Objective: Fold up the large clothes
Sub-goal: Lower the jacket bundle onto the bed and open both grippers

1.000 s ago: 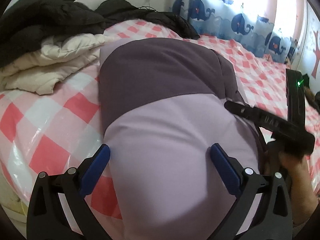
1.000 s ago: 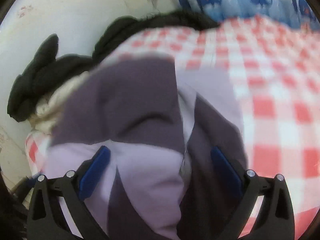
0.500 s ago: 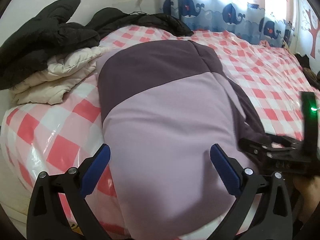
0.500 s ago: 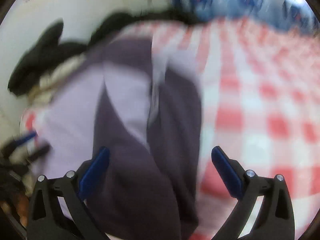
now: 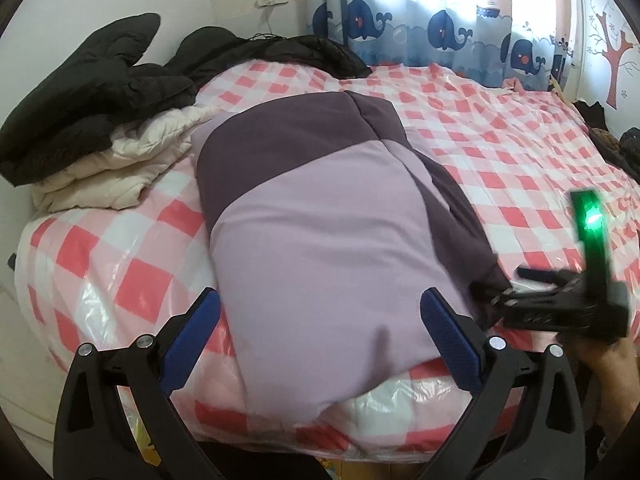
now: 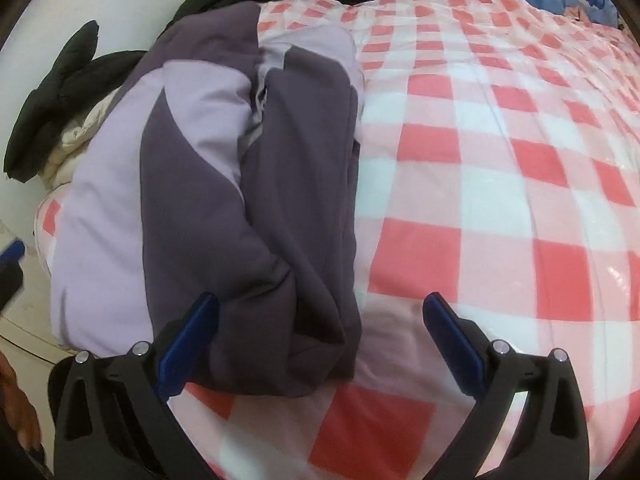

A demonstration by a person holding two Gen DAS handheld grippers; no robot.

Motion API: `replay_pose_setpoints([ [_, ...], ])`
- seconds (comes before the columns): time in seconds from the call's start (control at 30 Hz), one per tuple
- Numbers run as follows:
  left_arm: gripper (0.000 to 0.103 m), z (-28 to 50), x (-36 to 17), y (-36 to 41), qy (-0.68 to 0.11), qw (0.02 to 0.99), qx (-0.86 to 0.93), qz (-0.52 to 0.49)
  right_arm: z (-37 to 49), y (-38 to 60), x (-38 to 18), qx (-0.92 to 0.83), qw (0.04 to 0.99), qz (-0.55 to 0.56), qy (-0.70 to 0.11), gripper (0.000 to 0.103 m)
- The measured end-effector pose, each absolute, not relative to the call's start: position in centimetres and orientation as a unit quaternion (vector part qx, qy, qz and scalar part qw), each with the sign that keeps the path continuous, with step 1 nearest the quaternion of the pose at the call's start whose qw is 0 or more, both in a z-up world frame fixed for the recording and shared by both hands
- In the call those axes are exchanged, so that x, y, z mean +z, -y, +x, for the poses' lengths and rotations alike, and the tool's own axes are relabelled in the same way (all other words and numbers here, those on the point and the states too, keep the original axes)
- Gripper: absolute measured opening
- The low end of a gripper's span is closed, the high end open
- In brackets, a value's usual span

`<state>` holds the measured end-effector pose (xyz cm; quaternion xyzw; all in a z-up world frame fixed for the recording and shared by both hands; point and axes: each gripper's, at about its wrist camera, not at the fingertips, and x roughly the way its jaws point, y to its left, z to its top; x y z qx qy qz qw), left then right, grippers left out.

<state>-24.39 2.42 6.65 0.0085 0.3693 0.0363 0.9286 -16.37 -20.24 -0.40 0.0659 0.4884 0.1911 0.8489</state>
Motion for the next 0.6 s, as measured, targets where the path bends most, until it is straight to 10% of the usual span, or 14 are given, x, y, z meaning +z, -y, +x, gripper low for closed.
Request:
replay_pose_setpoints([
  [0.17,0.096,-24.7,6.2,-3.4,-0.39,0.92,0.035,-0.016,-19.9,20.2,3.6,0.167,0.899,0.027,-0.404,0.097],
  [0.3,0.096,-24.1,4.9,-4.5,-0.434,0.899,0.033,-0.05,-17.6,19.0,-1.7,0.19,0.843,0.031,-0.503,0.097],
  [0.6,0.096,-24.8,3.6,-5.6,-0.469,0.879,0.044,-0.082,-23.5,18.2,4.9,0.147,0.855,-0.006,-0.497,0.097],
])
